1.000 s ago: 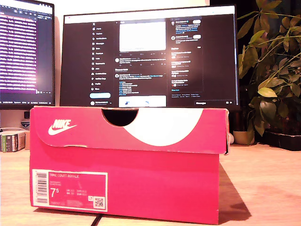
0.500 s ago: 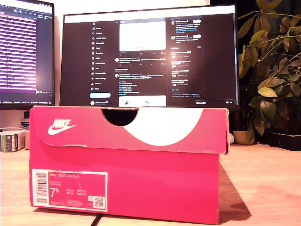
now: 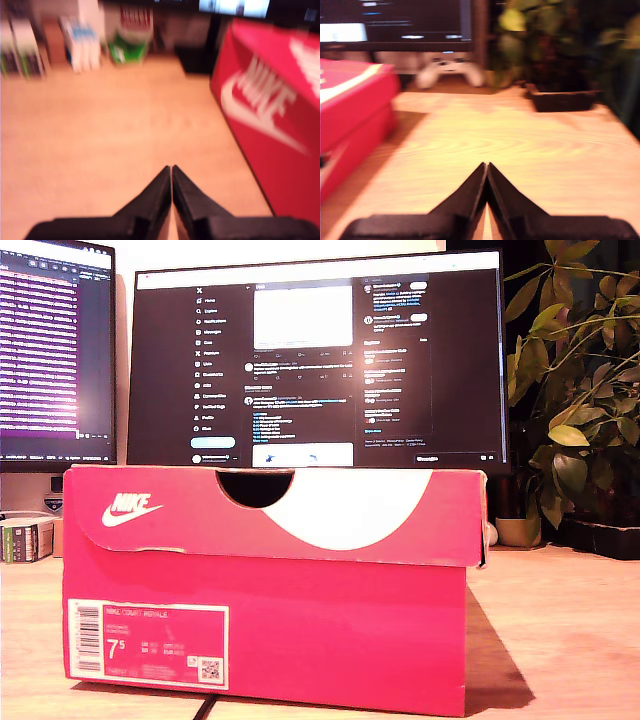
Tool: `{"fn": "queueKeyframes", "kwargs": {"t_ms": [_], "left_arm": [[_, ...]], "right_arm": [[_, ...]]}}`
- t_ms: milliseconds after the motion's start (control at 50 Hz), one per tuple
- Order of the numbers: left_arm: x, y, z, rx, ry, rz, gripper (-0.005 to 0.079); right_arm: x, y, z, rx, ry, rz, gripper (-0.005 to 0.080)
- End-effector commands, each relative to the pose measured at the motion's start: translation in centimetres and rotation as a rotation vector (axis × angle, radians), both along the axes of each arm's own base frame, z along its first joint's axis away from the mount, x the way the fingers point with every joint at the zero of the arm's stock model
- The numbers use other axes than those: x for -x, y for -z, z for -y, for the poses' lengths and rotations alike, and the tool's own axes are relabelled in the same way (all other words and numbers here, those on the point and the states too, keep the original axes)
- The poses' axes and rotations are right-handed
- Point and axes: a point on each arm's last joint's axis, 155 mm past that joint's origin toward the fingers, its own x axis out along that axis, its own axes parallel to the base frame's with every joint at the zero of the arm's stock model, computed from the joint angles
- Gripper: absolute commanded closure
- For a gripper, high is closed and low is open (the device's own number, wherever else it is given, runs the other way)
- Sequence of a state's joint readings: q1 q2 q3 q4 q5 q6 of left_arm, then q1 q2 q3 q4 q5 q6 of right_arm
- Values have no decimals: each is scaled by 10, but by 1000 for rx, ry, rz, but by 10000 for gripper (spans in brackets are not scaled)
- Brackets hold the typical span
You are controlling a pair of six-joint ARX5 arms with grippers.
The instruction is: Close the red shoebox by pushing the lid with your left arm and holding the box in place with your right arm
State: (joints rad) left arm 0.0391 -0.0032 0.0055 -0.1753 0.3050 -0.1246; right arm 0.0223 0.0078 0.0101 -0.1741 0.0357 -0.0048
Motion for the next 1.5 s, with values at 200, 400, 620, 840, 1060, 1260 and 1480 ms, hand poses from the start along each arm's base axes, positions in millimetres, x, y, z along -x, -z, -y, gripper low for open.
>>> {"fn": "queueKeyframes", "kwargs": {"t_ms": [200,400,620,840,1060,1260,1480], "left_arm": [[0,18,-2,4,-7,-42,761],[0,18,-2,4,-8,-42,761],[0,18,-2,4,-7,-42,761],[-1,18,-7,-47,-26,-31,761],[-5,20,-34,-74,-173,-39,761],[-5,21,-41,-90,-208,-42,761],[-5,21,-41,-90,-208,-42,761]], "right_arm": [[0,-1,15,-1,60,9,764],[0,-1,15,-1,60,9,764],[0,-1,15,-1,60,9,764],[0,-1,15,-1,60,9,764],[0,-1,15,-1,60,9,764],[0,-1,15,-1,60,9,764],[0,-1,15,-1,60,9,764]]}}
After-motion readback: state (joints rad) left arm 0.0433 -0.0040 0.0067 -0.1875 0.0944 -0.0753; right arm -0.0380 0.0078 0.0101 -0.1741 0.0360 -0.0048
